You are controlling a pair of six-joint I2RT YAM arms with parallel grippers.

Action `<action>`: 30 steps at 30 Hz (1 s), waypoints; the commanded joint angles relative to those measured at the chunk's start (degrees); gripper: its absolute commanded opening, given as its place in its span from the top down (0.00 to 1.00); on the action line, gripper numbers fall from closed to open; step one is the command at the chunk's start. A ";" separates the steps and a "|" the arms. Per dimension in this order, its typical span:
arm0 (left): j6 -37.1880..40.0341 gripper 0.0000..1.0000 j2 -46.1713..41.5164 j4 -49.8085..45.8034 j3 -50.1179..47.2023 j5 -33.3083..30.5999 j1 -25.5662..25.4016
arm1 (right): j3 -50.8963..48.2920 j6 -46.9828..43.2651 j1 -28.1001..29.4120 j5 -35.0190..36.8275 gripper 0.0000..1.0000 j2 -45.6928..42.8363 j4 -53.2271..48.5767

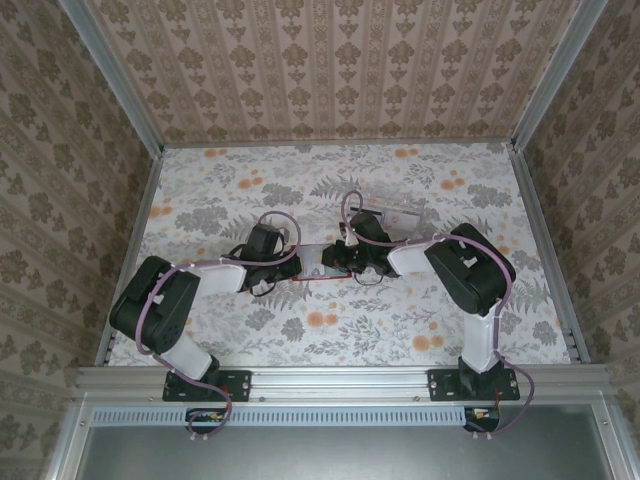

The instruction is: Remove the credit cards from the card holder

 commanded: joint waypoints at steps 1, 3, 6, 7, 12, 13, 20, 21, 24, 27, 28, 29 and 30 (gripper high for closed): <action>0.54 1.00 2.04 -3.80 0.16 -0.96 -0.55 | 0.78 0.76 0.30 -0.69 0.82 1.53 0.23; 0.66 1.00 2.04 -3.79 0.22 -0.94 -0.55 | 0.98 0.80 0.31 -0.88 0.83 1.84 0.40; 0.62 1.00 2.03 -3.88 0.22 -0.94 -0.55 | 0.74 1.31 0.29 -1.27 0.90 2.09 1.03; 0.62 1.00 1.95 -4.00 0.16 -1.02 -0.55 | 0.43 1.40 0.17 -0.99 0.95 2.00 1.25; 0.71 1.00 1.74 -4.47 0.05 -1.55 -0.57 | -1.72 1.48 -0.89 -0.40 1.00 0.12 2.35; 0.77 1.00 1.68 -4.58 0.06 -1.64 -0.55 | -2.46 1.49 -1.33 -0.31 1.00 -0.45 2.62; 0.61 1.00 1.62 -4.85 0.05 -1.91 -0.45 | -7.00 1.04 -4.54 -0.32 1.00 -5.22 3.27; 0.63 1.00 1.52 -4.83 0.05 -1.91 -0.46 | -7.68 0.89 -4.98 -0.32 1.00 -6.00 3.20; 0.72 1.00 1.29 -4.98 0.05 -1.82 -0.46 | -9.42 0.25 -6.06 -0.78 1.00 -8.51 2.84; 0.93 1.00 1.06 -5.20 0.09 -1.73 -0.46 | -11.20 -0.98 -7.19 -1.02 1.00 -11.92 1.86; 1.01 1.00 0.81 -5.34 0.14 -1.74 -0.46 | -11.61 -1.40 -7.55 -1.07 1.00 -13.22 1.07; 1.07 1.00 0.68 -5.39 0.22 -1.73 -0.46 | -12.01 -1.78 -7.85 -1.31 1.00 -14.32 0.56; 1.06 1.00 0.63 -5.48 0.21 -1.73 -0.46 | -12.36 -2.28 -8.20 -1.51 1.00 -15.64 -0.23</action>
